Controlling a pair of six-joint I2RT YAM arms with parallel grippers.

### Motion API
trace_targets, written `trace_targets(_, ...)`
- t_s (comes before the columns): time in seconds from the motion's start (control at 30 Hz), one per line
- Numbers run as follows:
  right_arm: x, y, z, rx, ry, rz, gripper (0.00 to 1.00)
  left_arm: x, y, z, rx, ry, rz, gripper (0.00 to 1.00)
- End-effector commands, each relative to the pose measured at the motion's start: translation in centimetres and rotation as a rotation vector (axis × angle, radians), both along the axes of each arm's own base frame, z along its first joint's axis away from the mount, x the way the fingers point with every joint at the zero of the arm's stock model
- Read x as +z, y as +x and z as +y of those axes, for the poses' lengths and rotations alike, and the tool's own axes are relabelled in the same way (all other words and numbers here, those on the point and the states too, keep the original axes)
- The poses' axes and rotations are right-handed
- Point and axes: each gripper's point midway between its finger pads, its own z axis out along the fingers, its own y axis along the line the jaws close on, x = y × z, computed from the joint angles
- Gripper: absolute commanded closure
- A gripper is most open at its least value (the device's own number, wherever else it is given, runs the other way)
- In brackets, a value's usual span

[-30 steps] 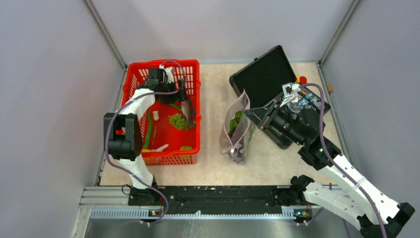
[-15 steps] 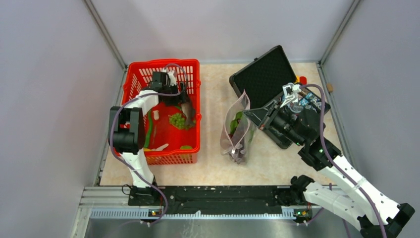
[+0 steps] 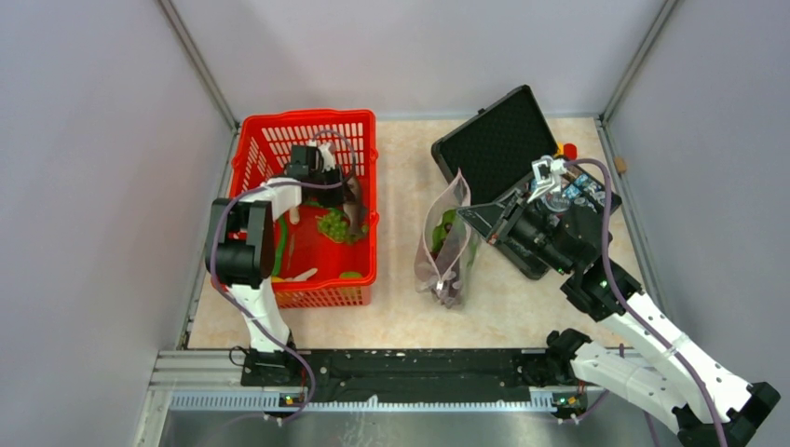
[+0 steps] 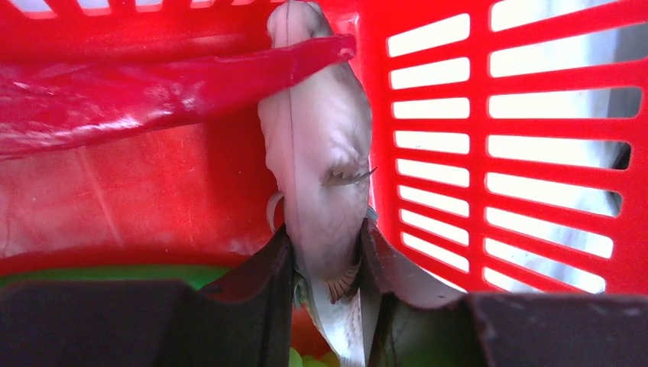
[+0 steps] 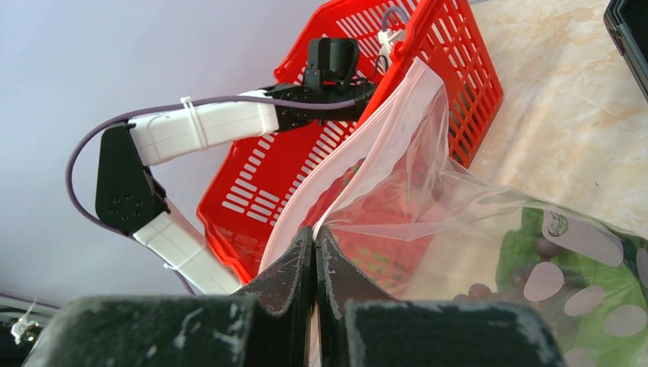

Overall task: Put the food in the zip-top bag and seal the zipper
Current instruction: Pick up the fake fish from the bin.

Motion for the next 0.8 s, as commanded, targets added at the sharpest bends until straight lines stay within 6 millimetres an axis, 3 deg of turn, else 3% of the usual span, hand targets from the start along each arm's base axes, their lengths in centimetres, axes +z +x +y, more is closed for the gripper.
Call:
trace_targets(0.0, 2.9, -0.5, -0.3, 0.006, 0.081, -0.076, 1.0, 2.3, 0.2, 0.1, 0.01, -0.004, -0.062, 0.74)
trace_targets(0.33, 2.7, -0.7, -0.9, -0.014, 0.086, -0.072, 1.0, 10.3, -0.2, 0.9, 0.052, 0.004, -0.248, 0.78)
trace_targets(0.77, 2.4, -0.6, -0.8, -0.015, 0.096, -0.063, 1.0, 19.0, -3.0, 1.6, 0.074, -0.001, -0.498, 0.73)
